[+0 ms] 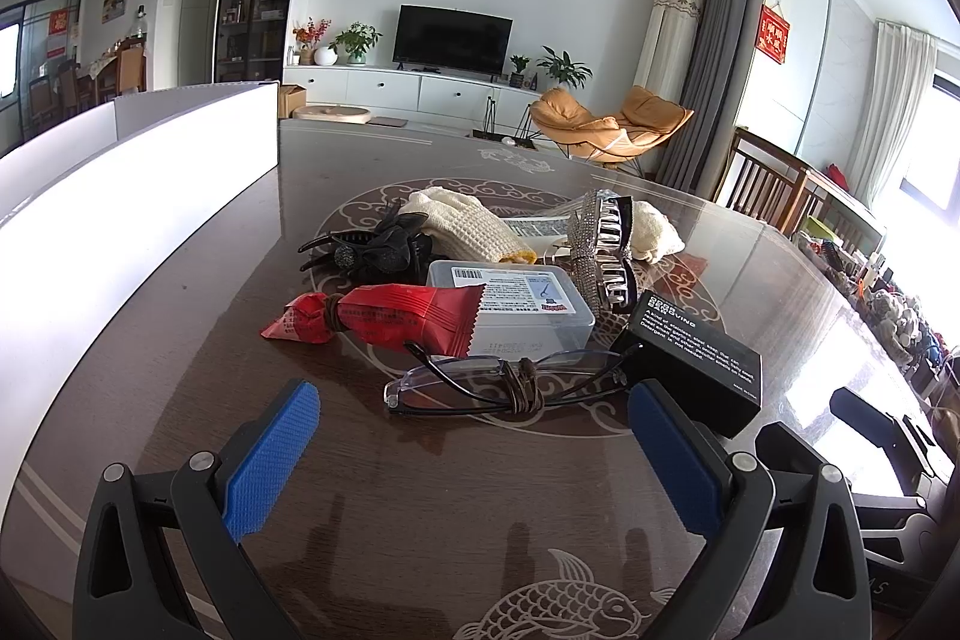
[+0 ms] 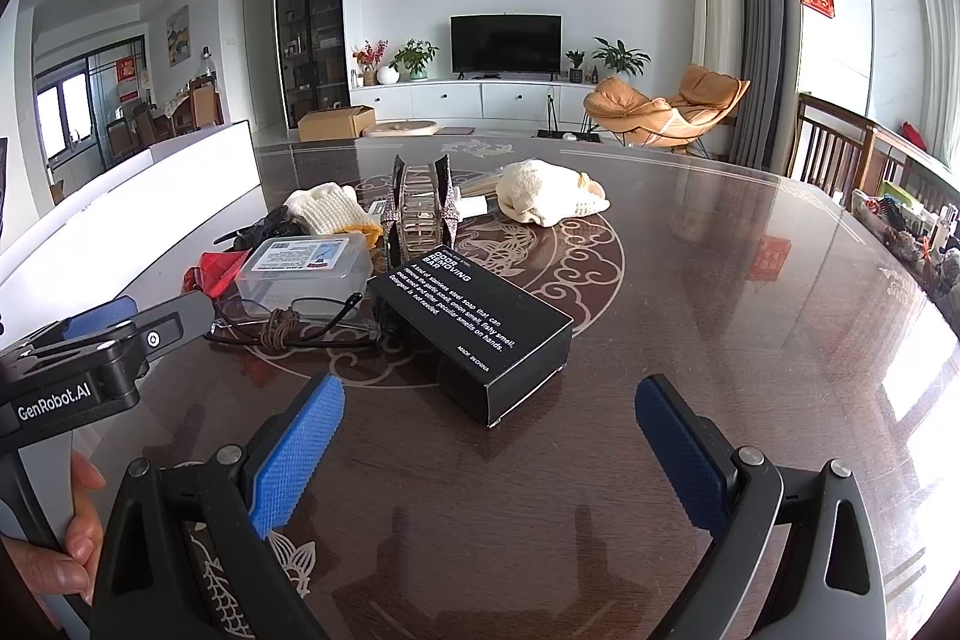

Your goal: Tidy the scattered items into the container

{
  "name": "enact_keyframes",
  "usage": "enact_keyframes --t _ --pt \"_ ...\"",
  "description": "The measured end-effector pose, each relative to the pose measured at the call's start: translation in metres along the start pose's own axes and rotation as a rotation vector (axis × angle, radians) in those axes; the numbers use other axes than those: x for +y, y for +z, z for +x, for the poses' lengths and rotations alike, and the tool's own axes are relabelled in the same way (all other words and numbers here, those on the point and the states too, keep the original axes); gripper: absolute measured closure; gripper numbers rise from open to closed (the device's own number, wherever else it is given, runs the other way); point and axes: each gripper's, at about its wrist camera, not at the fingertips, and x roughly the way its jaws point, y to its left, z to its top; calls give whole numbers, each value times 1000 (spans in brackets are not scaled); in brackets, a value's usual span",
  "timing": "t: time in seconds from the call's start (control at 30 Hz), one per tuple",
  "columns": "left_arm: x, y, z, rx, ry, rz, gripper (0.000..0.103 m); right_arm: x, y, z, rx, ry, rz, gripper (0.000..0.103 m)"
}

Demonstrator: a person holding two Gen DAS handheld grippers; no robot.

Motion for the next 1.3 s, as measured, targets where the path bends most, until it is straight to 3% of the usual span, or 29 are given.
enact_keyframes --t 0.37,0.63,1.3 --pt "5 1 -1 6 -34 -32 0 1 -1 4 17 0 -9 5" --pt "-1 0 3 19 -11 4 0 -9 -2 3 22 40 46 5" --pt "1 0 8 37 -4 -5 0 -7 1 3 30 35 33 5"
